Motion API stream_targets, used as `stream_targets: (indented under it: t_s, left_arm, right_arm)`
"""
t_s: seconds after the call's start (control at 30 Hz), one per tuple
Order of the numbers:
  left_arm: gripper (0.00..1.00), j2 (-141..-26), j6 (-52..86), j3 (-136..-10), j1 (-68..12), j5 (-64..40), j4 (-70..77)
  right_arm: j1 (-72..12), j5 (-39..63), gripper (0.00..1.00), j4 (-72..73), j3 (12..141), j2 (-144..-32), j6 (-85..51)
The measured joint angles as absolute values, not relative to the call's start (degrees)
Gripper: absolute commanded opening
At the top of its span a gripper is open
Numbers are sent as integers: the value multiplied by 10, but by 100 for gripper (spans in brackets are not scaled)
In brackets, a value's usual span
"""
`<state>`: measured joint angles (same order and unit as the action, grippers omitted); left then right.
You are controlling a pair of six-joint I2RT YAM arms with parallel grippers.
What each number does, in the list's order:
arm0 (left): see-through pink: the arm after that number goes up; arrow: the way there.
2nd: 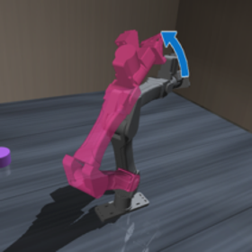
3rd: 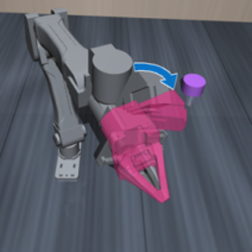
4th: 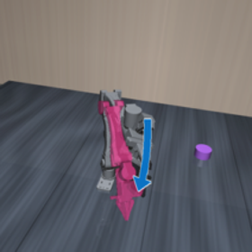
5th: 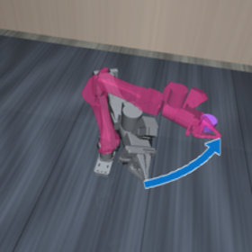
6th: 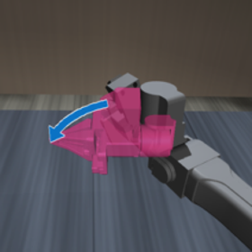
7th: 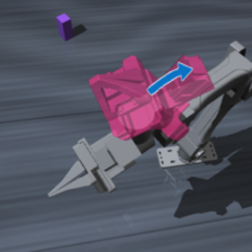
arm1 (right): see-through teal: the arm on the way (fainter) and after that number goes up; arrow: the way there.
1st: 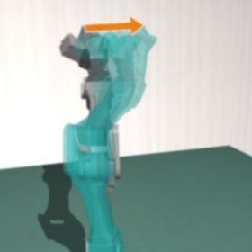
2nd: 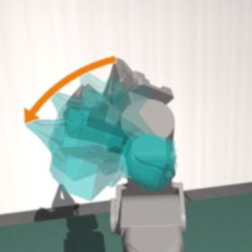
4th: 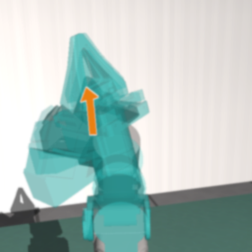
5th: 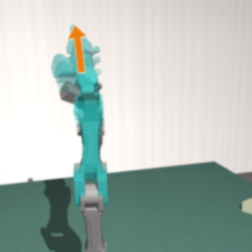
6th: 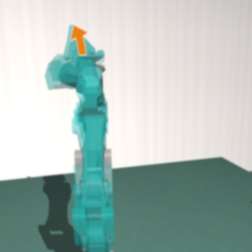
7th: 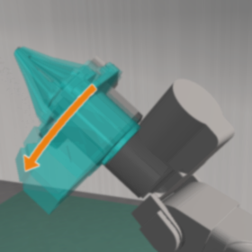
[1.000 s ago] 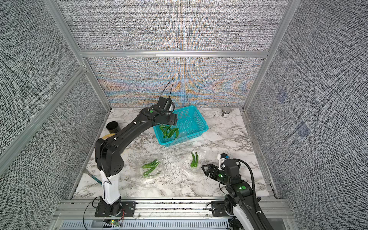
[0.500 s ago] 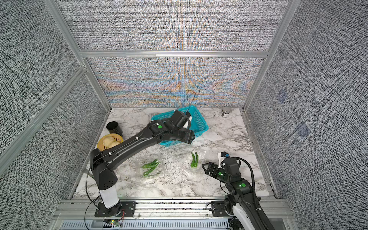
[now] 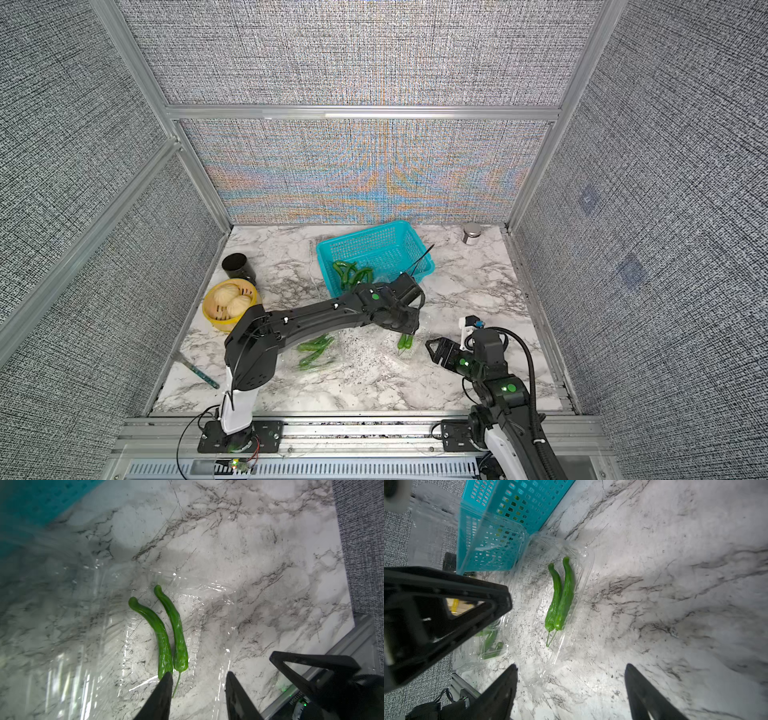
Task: Take small green peppers out of containers
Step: Pick up the green pepper from the packing box.
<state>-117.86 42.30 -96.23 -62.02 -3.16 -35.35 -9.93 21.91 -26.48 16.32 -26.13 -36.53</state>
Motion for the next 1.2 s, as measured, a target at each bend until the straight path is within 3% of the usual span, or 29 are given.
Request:
stream_targets:
  t_s: [0.27,0.53,0.67,0.83,0.93,1.2]
  left_arm:
    - [39,-1204,447,-935,-623,-25,-337]
    - [48,-1226,450,-935,-625,-10,-332]
    - [47,-1233,450,-928,-625,-1,-330]
    - [43,-1244,450,-927,-626,1,-329]
    - [32,-1252,450,-931,-628,0,-326]
    - [21,-1253,439,-933,-630,-2,-309]
  right_arm:
    - [-90,225,81,-274,159,-245,-363]
    - [-90,231,81,-273,154,-253,-363]
    - [-87,232,81,-273,154,-248,-363]
    - [-87,232,81,-274,154,-239,-364]
    - [-87,231,81,-276,154,-238,-364]
    - [-86,231,81,-287,152,-226,-368]
